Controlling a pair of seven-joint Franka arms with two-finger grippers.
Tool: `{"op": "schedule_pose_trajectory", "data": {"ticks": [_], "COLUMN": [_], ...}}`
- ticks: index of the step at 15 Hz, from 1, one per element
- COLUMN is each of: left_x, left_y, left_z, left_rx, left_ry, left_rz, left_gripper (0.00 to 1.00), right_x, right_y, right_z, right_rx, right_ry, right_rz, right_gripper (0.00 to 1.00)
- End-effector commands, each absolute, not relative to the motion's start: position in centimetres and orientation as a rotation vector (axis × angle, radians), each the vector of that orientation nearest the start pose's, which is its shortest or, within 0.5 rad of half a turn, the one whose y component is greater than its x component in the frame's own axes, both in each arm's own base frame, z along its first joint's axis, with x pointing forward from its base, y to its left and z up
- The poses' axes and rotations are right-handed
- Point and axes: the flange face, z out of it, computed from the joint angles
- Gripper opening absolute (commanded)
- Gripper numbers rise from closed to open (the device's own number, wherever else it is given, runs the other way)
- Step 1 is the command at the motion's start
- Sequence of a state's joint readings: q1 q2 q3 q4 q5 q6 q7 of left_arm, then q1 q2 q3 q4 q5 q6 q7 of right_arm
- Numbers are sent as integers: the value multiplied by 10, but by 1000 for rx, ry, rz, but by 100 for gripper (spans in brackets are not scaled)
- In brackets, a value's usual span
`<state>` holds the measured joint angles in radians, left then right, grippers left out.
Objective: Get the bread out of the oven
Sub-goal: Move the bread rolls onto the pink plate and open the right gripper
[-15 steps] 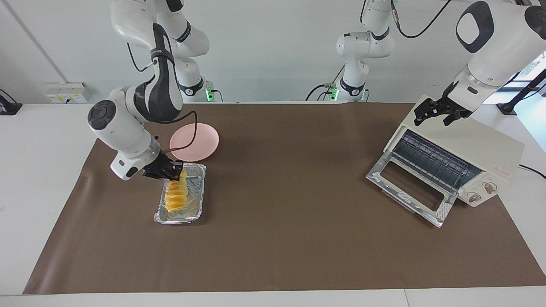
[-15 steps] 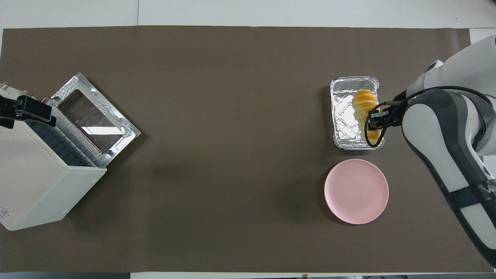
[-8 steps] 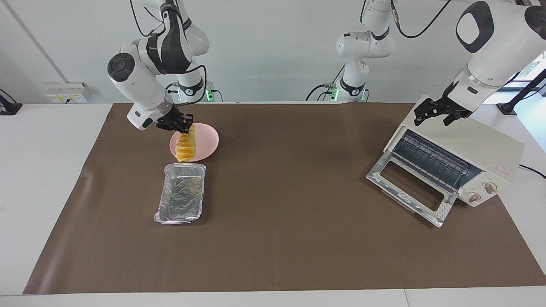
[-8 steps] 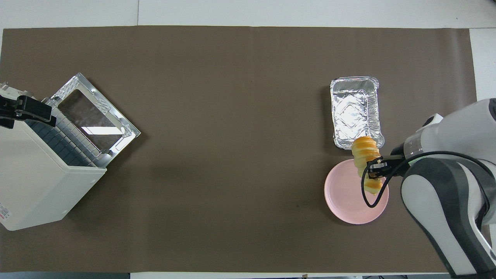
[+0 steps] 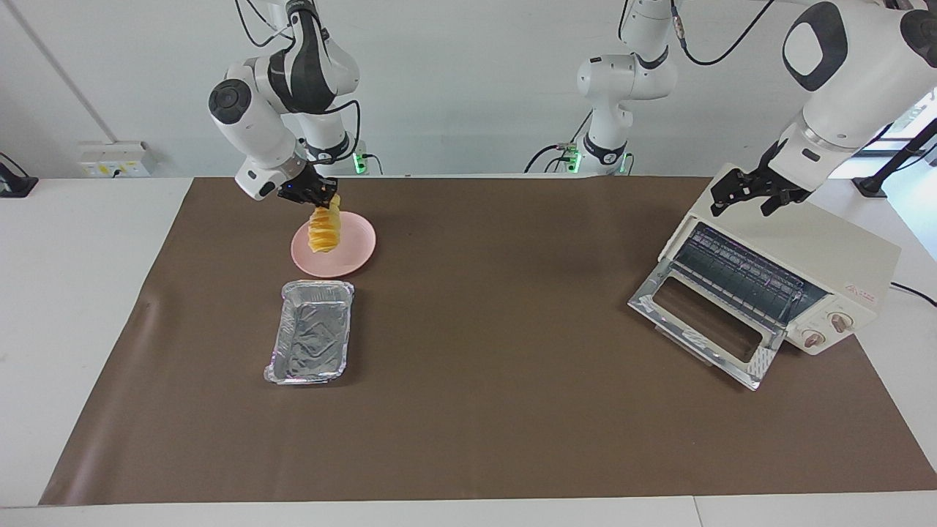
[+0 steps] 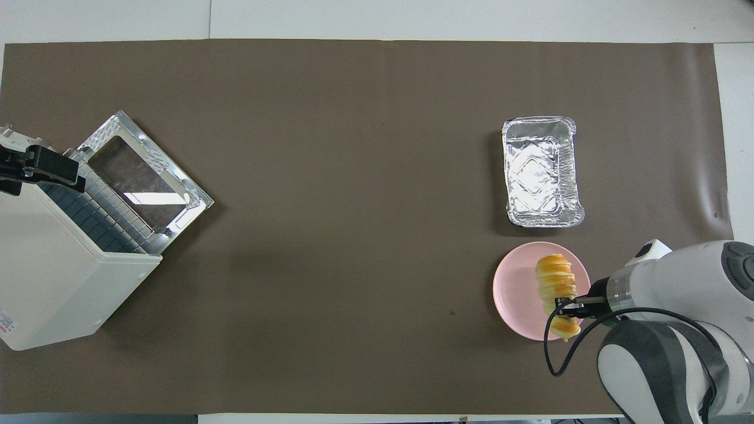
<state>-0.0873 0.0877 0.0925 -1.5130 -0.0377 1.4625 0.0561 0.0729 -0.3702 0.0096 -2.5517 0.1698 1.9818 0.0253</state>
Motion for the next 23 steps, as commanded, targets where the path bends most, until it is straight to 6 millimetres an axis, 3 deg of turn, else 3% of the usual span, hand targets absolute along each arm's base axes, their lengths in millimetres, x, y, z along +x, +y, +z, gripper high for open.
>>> {"op": "schedule_pose_trajectory", "data": {"ticks": [1, 10, 11, 12, 13, 15, 17, 23], "left_x": [560, 560, 560, 560, 560, 560, 560, 560], "left_y": [-2, -2, -2, -2, -2, -2, -2, -2], "left_z": [594, 594, 594, 594, 594, 594, 594, 594], "left_rx": [-3151, -3151, -3151, -3151, -3151, -3151, -3151, -3151], "left_ry": [80, 78, 80, 83, 78, 80, 80, 80], "left_rz": [205, 205, 205, 205, 205, 205, 205, 205], "left_gripper": [100, 100, 100, 100, 100, 100, 100, 100], "right_x": [383, 380, 382, 384, 391, 408, 432, 493], "right_y": [41, 53, 53, 53, 52, 50, 43, -3], "right_z": [363, 319, 319, 319, 324, 345, 386, 520], "right_rx": [-3016, -3034, -3034, -3033, -3031, -3024, -3017, -3091], "right_ry": [74, 36, 34, 33, 33, 30, 37, -67], "right_rz": [248, 241, 244, 253, 245, 218, 229, 118], "right_gripper": [0, 3, 56, 100, 100, 100, 100, 100]}}
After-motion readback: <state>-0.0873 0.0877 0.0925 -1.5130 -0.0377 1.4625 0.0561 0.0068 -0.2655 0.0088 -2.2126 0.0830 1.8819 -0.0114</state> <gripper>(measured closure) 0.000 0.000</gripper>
